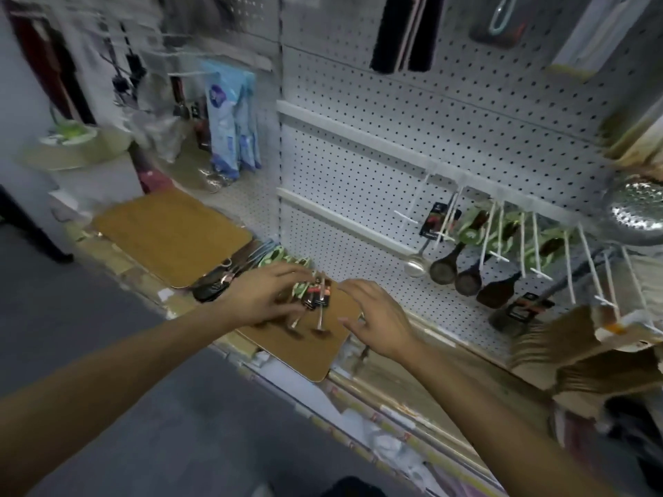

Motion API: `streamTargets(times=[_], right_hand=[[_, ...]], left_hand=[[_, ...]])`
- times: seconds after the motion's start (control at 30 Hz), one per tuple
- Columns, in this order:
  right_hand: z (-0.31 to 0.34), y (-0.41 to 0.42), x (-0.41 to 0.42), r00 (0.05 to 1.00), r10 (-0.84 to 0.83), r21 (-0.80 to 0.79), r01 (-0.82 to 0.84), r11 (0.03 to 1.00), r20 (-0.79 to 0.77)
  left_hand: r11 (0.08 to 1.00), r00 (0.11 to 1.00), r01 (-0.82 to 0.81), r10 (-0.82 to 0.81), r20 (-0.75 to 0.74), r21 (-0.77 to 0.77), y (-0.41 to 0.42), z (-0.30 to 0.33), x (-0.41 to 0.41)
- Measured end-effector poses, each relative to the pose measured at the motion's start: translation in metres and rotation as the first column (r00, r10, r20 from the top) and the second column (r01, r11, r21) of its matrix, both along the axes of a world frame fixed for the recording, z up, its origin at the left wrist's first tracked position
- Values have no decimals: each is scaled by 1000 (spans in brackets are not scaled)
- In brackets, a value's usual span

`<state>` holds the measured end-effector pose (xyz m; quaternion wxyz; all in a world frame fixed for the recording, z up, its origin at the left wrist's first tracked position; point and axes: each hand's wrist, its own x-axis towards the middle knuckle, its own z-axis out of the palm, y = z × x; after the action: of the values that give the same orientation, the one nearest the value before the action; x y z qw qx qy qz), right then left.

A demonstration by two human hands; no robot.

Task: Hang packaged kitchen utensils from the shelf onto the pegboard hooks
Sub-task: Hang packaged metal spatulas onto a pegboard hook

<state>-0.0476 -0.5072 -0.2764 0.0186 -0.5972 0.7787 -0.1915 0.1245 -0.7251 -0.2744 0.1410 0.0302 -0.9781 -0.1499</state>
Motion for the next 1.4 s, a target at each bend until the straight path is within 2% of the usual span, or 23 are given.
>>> streamTargets(times=[0.33, 0.43, 0.6, 0.8, 1.03, 1.17, 1.23, 1.4], right_hand=[[-11, -132, 17, 993, 120, 100, -118, 988, -12], [-24, -176, 10, 988, 153, 140, -154, 978, 17], [-59, -258, -6, 980, 189, 186, -198, 962, 68], [-126, -347, -16, 975, 141, 284, -186, 941, 170], [-238, -430, -15, 957, -34, 403, -88, 911, 287], [-324, -481, -15, 912, -211, 423, 47, 905, 351], [-360, -505, -15, 857, -334, 443, 142, 885, 393], [-422, -551, -22, 609, -626, 493, 400, 773, 488]], left_hand=[[986, 987, -158, 156, 45, 50, -110, -24, 42], [973, 973, -212, 201, 115, 88, -146, -40, 42], [951, 942, -291, 266, 205, 102, -211, -66, 34], [923, 888, -374, 328, 322, 93, -293, -129, 22], [900, 794, -416, 292, 533, 128, -364, -254, -5], [862, 786, -466, 299, 541, 200, -389, -345, -24], [831, 781, -504, 322, 534, 237, -400, -387, -33], [738, 767, -593, 396, 505, 322, -416, -455, -56]])
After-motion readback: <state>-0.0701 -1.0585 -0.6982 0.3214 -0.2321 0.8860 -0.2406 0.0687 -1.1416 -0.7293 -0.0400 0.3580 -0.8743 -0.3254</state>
